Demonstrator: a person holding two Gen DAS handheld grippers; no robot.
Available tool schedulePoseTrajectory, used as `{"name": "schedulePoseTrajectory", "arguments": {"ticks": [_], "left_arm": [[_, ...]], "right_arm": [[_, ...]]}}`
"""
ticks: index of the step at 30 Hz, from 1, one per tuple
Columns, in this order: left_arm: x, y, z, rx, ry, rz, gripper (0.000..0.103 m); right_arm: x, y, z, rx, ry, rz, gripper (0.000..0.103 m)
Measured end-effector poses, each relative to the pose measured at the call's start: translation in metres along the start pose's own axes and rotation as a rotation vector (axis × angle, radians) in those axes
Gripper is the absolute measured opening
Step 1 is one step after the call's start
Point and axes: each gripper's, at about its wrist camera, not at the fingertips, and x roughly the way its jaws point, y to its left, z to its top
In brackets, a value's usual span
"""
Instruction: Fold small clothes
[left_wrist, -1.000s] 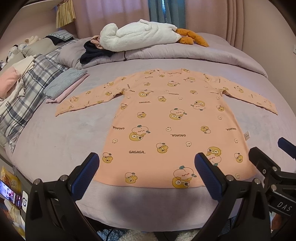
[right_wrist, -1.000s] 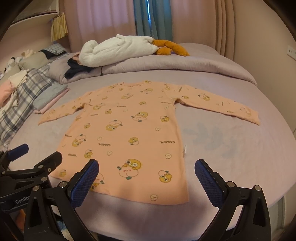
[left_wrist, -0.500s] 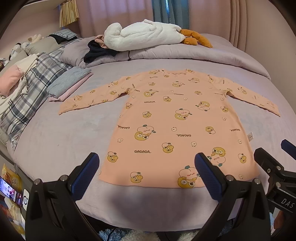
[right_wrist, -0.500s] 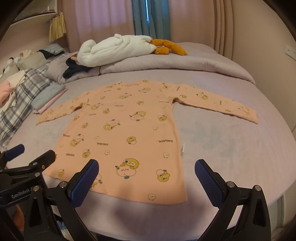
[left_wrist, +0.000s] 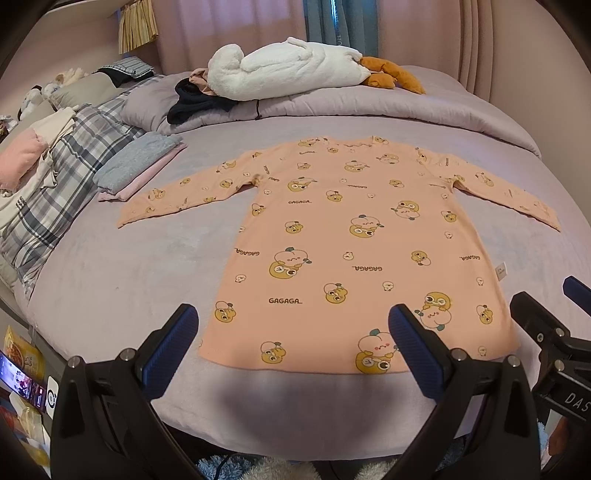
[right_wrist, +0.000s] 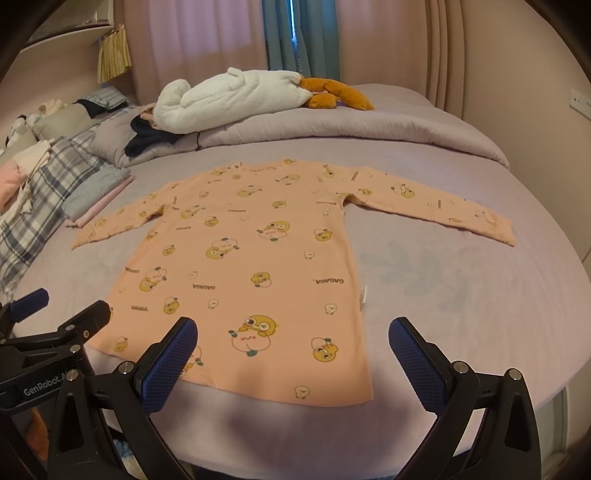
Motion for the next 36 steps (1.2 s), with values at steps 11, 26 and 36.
{"name": "schedulePoseTrajectory", "arguments": {"ticks": [11,26,36], "left_arm": [[0.001,0.0,0.0,0.0,0.004,0.0,0.103],[0.003,0.0,0.0,0.0,0.007,-0.001,0.103],[0.013,0.003,-0.001,-0.016,0.013,-0.046,0.103]], "right_arm": [[0.0,-0.001,0.001,0.0,0.001,0.0,0.102],[0.0,0.0,0.001,0.0,0.004,-0.001,0.102],[0.006,-0.005,0.001,0.021,0.021,0.061,0.102]]}}
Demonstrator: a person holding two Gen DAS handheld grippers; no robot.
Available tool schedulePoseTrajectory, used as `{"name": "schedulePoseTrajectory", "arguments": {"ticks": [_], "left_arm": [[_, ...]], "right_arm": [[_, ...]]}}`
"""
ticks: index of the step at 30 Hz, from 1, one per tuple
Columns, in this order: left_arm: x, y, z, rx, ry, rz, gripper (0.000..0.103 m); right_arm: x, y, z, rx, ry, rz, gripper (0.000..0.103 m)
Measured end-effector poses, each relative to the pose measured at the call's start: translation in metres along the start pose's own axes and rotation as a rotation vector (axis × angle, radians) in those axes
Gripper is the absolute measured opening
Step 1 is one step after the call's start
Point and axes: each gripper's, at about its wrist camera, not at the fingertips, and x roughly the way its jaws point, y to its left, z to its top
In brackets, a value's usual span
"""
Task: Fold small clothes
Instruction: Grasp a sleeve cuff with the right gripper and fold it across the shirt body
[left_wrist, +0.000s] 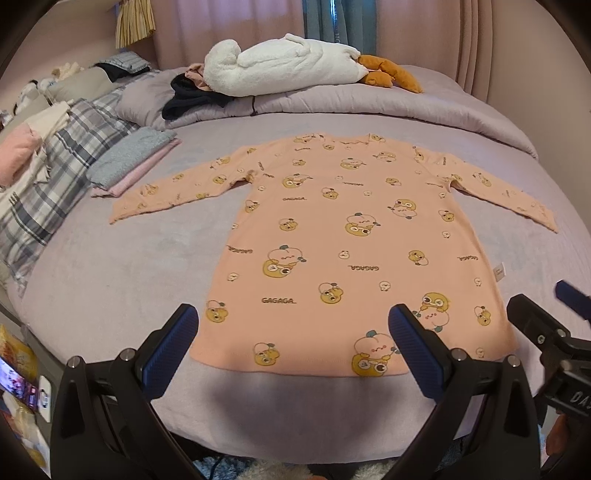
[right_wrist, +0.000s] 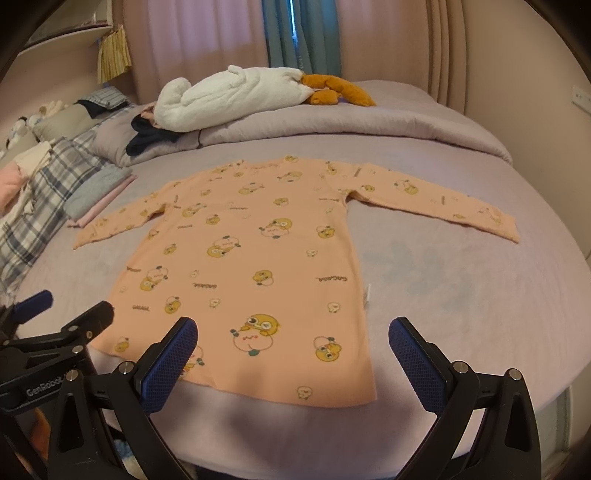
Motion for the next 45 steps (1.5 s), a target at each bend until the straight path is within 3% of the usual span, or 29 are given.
{"name": "schedulePoseTrajectory", "arguments": {"ticks": [5,9,13,17,21,26,33,35,37,38,39,42,45], "left_arm": [[0.032,0.009,-0.001,-0.049,0.085,-0.083,0.103],[0.058,0.019,0.002,-0.129,0.152,-0.146,0.103],[0.081,0.03,0.019,-0.212,0.172,-0.178,0.103],[0.097,0.03,0.044,-0.292,0.183,-0.289,0.103],[0.107,0.027,0.07,-0.33,0.153,-0.286,0.103],[0.125,0.022,0.105,-0.369,0.117,-0.295,0.103],[0.151,0.003,0.135,-0.305,0.123,-0.29,0.103],[0.155,-0.001,0.138,-0.286,0.125,-0.279,0.103],[0.16,0.0,0.14,-0.284,0.132,-0.276,0.103],[0.164,0.001,0.14,-0.288,0.142,-0.277,0.103],[0.166,0.004,0.14,-0.293,0.149,-0.278,0.103],[0.169,0.011,0.142,-0.291,0.153,-0.266,0.103],[0.166,0.025,0.142,-0.28,0.135,-0.247,0.103]], "right_arm": [[0.021,-0.039,0.0,0.159,0.041,0.207,0.102],[0.046,-0.097,-0.001,0.362,0.051,0.282,0.102],[0.064,-0.163,0.001,0.546,0.013,0.245,0.102],[0.078,-0.219,0.004,0.664,-0.019,0.152,0.102],[0.087,-0.266,0.013,0.783,-0.074,0.131,0.102],[0.096,-0.3,0.03,0.878,-0.141,0.094,0.102],[0.105,-0.328,0.036,1.007,-0.263,0.125,0.102],[0.106,-0.334,0.038,1.021,-0.276,0.111,0.089],[0.113,-0.339,0.036,1.039,-0.222,0.077,0.044],[0.118,-0.343,0.037,1.05,-0.2,0.058,0.034],[0.12,-0.344,0.035,1.061,-0.186,0.044,0.017],[0.112,-0.341,0.039,1.048,-0.176,0.031,0.01],[0.103,-0.316,0.069,0.941,-0.174,0.022,0.008]]}}
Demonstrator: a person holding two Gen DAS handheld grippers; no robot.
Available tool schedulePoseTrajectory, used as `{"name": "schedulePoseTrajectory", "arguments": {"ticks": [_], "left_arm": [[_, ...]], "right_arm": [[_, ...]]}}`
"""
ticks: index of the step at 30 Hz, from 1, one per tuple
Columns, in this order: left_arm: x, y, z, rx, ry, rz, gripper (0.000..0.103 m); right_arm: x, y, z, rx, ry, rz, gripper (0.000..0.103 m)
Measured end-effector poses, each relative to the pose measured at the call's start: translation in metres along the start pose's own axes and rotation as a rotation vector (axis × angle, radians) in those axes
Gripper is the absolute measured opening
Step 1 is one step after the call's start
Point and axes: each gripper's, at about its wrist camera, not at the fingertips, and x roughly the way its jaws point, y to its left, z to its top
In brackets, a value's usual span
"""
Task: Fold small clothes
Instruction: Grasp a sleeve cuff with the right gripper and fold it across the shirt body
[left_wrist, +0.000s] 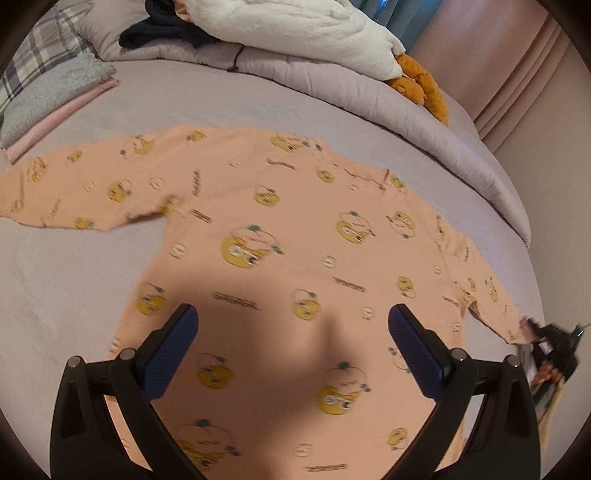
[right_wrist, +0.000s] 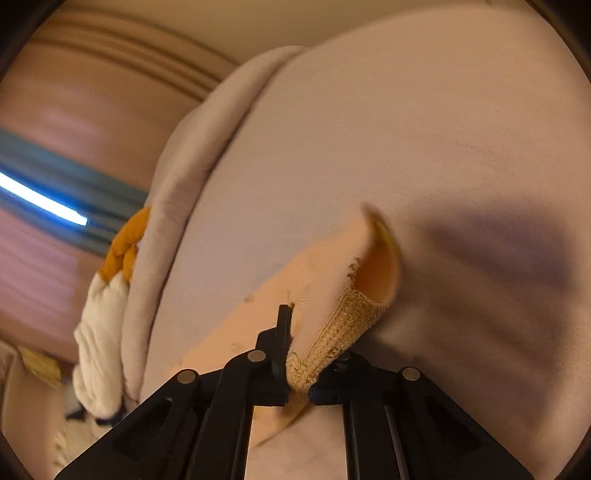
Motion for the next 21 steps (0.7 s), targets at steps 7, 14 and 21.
{"name": "schedulePoseTrajectory", "arguments": {"ticks": [7,14,21], "left_arm": [[-0.016,0.044,0.004,-0.065,-0.038,0.032,0.103],[-0.034,0.109,0.003,-0.175,-0.061,0.012,0.103],[-0.054,0.163,-0.002,-0.259,-0.102,0.042,0.103]], "right_arm": [[-0.021,0.147,-0.024,-0.321,0.025,0.054,0.008],[-0.016,0.308,-0.098,-0.646,0.042,0.122,0.008],[0.059,0.388,-0.225,-0.999,0.113,0.053,0.007]]}}
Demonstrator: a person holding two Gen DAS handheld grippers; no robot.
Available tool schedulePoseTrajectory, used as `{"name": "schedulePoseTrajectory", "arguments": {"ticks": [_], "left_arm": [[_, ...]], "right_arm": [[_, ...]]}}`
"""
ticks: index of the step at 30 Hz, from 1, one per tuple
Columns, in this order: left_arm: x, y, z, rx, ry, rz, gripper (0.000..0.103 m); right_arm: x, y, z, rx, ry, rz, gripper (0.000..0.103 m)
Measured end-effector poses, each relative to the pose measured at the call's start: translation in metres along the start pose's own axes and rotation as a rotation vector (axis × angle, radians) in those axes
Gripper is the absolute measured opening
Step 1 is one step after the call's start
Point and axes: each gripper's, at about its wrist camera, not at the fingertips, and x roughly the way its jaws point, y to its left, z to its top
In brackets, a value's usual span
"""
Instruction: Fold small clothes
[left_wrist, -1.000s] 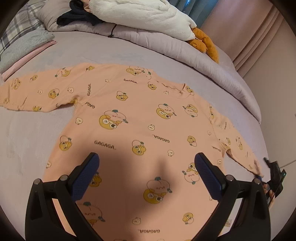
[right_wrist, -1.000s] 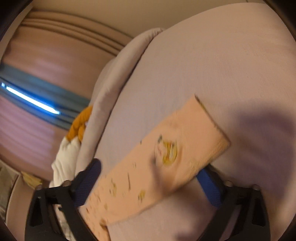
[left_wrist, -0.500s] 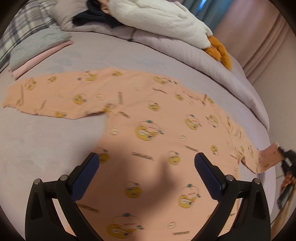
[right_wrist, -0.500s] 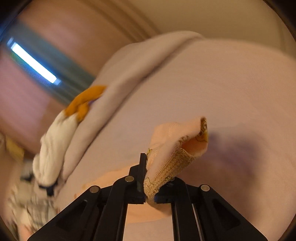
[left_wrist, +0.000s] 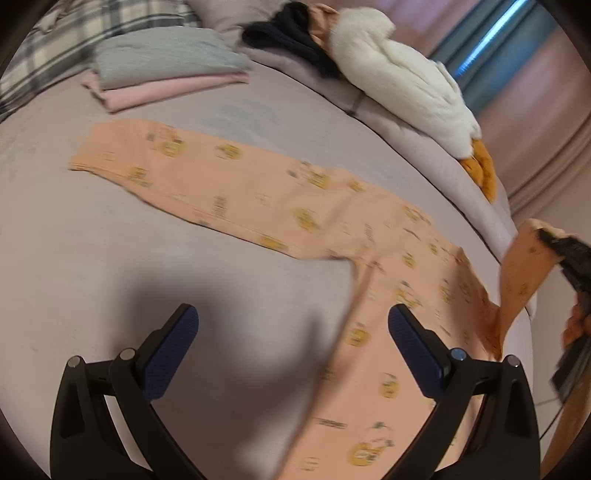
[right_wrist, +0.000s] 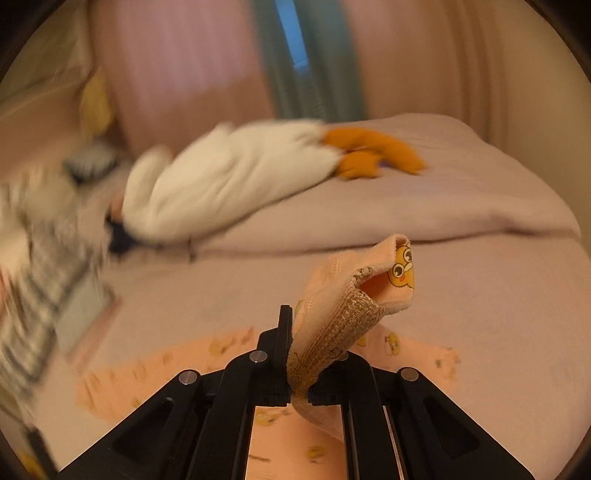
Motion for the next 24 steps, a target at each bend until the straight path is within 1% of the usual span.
{"name": "schedulePoseTrajectory", "arguments": {"ticks": [2,5,7,9,10,11,12,13,14,16,17,18,19,20,21,22,24], "left_arm": [[-0.003,0.014,0.004,-0.021,-0.011,0.019,0.103],[-0.006,0.033,0.009,-0.064,-0.022,0.025,0.103],[-0.009,0.042,0.011,-0.086,-0.029,0.028,0.103],[-0.01,0.049,0.014,-0.106,-0.029,0.026,0.103],[-0.01,0.052,0.015,-0.109,-0.029,0.024,0.103],[-0.011,0.054,0.016,-0.113,-0.029,0.02,0.103],[-0.01,0.056,0.017,-0.118,-0.026,0.012,0.103],[-0.01,0.058,0.019,-0.128,-0.022,-0.004,0.103],[-0.009,0.06,0.021,-0.137,-0.019,-0.018,0.103],[-0.009,0.065,0.025,-0.164,-0.017,-0.046,0.103],[-0.009,0.066,0.026,-0.174,-0.018,-0.058,0.103],[-0.011,0.069,0.028,-0.187,-0.025,-0.07,0.103],[-0.012,0.071,0.03,-0.197,-0.034,-0.081,0.103],[-0.013,0.074,0.032,-0.205,-0.041,-0.09,0.103],[-0.013,0.077,0.034,-0.217,-0.048,-0.104,0.103],[-0.012,0.08,0.037,-0.229,-0.05,-0.118,0.103],[-0.008,0.088,0.041,-0.275,-0.046,-0.158,0.103]], "right_arm": [[0.038,0.05,-0.022,-0.133,0.058,-0.025,0.007],[0.082,0.103,-0.059,-0.293,0.131,-0.064,0.008],[0.104,0.13,-0.082,-0.381,0.171,-0.093,0.008],[0.117,0.143,-0.102,-0.427,0.212,-0.085,0.008],[0.122,0.149,-0.11,-0.445,0.232,-0.088,0.011],[0.115,0.145,-0.115,-0.452,0.244,-0.087,0.016],[0.118,0.15,-0.12,-0.46,0.266,-0.069,0.029],[0.117,0.151,-0.121,-0.458,0.273,-0.048,0.038],[0.11,0.151,-0.119,-0.45,0.274,-0.002,0.04],[0.095,0.146,-0.111,-0.411,0.271,0.117,0.046],[0.082,0.136,-0.103,-0.369,0.262,0.201,0.048],[0.075,0.131,-0.1,-0.343,0.254,0.242,0.053],[0.06,0.114,-0.09,-0.276,0.227,0.32,0.057],[0.052,0.1,-0.084,-0.224,0.203,0.365,0.059],[0.046,0.093,-0.087,-0.193,0.188,0.387,0.059],[0.042,0.076,-0.083,-0.133,0.172,0.405,0.059],[0.047,0.064,-0.084,-0.096,0.175,0.388,0.059]]}}
